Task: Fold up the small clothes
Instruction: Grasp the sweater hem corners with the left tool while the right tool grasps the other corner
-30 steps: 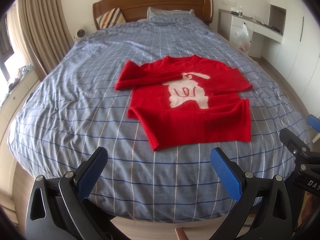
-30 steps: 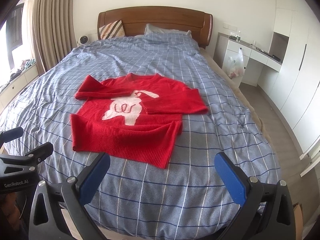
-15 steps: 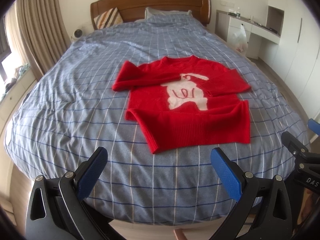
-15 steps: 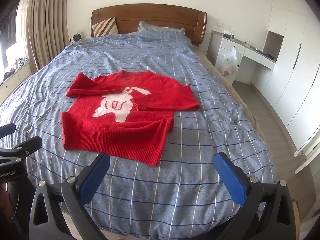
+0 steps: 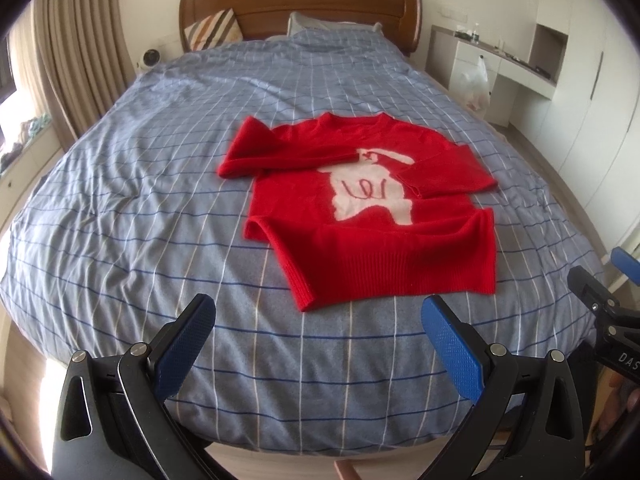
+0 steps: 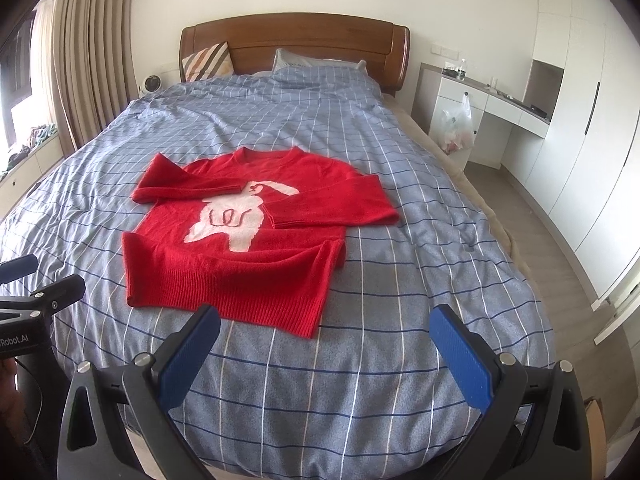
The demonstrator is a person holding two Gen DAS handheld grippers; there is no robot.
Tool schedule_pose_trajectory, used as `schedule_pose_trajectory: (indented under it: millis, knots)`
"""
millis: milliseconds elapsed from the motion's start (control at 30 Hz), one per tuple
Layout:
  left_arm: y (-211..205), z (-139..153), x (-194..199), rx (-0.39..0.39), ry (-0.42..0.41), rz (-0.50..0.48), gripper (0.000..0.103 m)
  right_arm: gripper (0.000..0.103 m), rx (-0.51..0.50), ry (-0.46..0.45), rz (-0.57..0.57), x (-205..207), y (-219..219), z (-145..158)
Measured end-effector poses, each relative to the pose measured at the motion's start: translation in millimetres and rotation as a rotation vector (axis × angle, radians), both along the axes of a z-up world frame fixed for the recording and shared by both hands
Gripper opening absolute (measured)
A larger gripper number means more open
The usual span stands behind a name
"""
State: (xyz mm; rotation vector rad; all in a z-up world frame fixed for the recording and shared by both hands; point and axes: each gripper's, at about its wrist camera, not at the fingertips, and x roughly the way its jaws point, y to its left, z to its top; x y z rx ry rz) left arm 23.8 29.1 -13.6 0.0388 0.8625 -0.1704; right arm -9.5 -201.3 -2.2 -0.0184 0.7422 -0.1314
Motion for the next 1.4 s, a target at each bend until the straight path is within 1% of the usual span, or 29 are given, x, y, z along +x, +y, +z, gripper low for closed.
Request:
schedule_pose_trajectory:
  millis: [67, 133, 200, 267, 300, 367, 400, 433, 467, 500, 533, 567, 600, 633, 667, 733, 833, 867, 933, 1000, 1067, 1167, 1200, 1267, 1400]
  knots:
    - [12.6, -11.7, 10.1, -0.027, 0.020, 0.006, 0.103, 0.103, 0.014, -0.012, 0.010, 0.4, -5.6, -3.5]
    - [26.8, -29.7, 23.8, -0.068, 0.053, 0.010, 0.103, 0.103, 0.045, -0.016, 0.020, 4.5, -14.9, -13.8]
    - [38.3, -48.6, 39.1, -0.108, 0.082, 0.013, 0.103, 0.103, 0.094, -0.009, 0.039, 12.0, -24.8, -31.5]
    - [43.4, -65.6, 55.0, -0.159, 0.114, -0.002, 0.102, 0.103, 0.156, 0.003, 0.095, 22.8, -32.0, -54.5]
    - [43.2, -73.1, 63.1, -0.179, 0.128, -0.016, 0.102, 0.103, 0.184, 0.023, 0.121, 30.1, -34.3, -67.4]
    - [36.2, -86.7, 77.8, -0.178, 0.151, -0.045, 0.100, 0.102, 0.262, 0.078, 0.168, 47.0, -39.7, -93.5]
    - [30.7, -92.8, 83.4, -0.158, 0.157, -0.059, 0.095, 0.101, 0.300, 0.105, 0.173, 55.1, -42.6, -104.7]
    - [24.8, -99.2, 88.3, -0.128, 0.165, -0.071, 0.083, 0.095, 0.341, 0.126, 0.184, 62.8, -45.6, -114.7]
    - [19.5, -105.4, 92.5, -0.104, 0.179, -0.085, 0.075, 0.087, 0.380, 0.141, 0.191, 69.9, -48.5, -122.9]
    - [15.1, -112.0, 96.9, -0.089, 0.196, -0.099, 0.063, 0.082, 0.405, 0.156, 0.189, 77.1, -50.6, -129.6]
    - [12.4, -117.4, 99.8, -0.082, 0.211, -0.109, 0.052, 0.074, 0.429, 0.165, 0.184, 82.3, -52.9, -135.5]
    - [9.4, -120.9, 101.8, -0.074, 0.215, -0.113, 0.045, 0.063, 0.457, 0.173, 0.180, 88.0, -54.7, -140.3]
    - [8.7, -121.8, 101.9, -0.077, 0.212, -0.121, 0.016, 0.053, 0.476, 0.179, 0.187, 92.2, -55.0, -143.9]
    - [8.9, -121.0, 101.1, -0.085, 0.218, -0.133, 0.003, 0.016, 0.488, 0.189, 0.203, 96.6, -54.1, -146.6]
    - [12.0, -116.6, 98.3, -0.092, 0.218, -0.136, 0.003, 0.004, 0.493, 0.205, 0.211, 99.4, -53.4, -147.8]
    - [27.9, -100.3, 86.1, -0.135, 0.201, -0.139, 0.003, 0.004, 0.506, 0.202, 0.206, 92.5, -56.7, -139.1]
    - [59.3, -77.2, 57.9, -0.184, 0.201, -0.146, 0.003, 0.004, 0.492, 0.191, 0.239, 61.8, -62.6, -111.4]
    - [67.1, -72.7, 47.4, -0.182, 0.208, -0.149, 0.003, 0.004, 0.500, 0.208, 0.247, 49.4, -65.0, -105.1]
    - [72.5, -71.6, 31.7, -0.142, 0.213, -0.161, 0.002, 0.004, 0.513, 0.253, 0.245, 29.6, -67.0, -101.1]
    - [70.6, -79.5, 22.7, -0.098, 0.233, -0.160, 0.002, 0.004, 0.510, 0.293, 0.234, 15.1, -66.3, -104.7]
    - [64.8, -94.0, 22.3, -0.045, 0.252, -0.150, 0.002, 0.004, 0.492, 0.332, 0.213, 9.5, -65.7, -115.6]
    - [57.6, -121.9, 32.2, 0.021, 0.276, -0.115, 0.002, 0.004, 0.442, 0.373, 0.164, 16.8, -62.9, -140.3]
    - [58.4, -129.3, 34.7, 0.030, 0.283, -0.104, 0.002, 0.004, 0.417, 0.384, 0.150, 20.1, -61.9, -147.9]
    - [62.0, -138.0, 37.0, 0.014, 0.293, -0.087, 0.002, 0.003, 0.376, 0.402, 0.130, 25.3, -61.9, -160.8]
    - [67.0, -142.9, 38.4, -0.018, 0.282, -0.068, 0.002, 0.003, 0.363, 0.398, 0.112, 28.5, -64.1, -170.5]
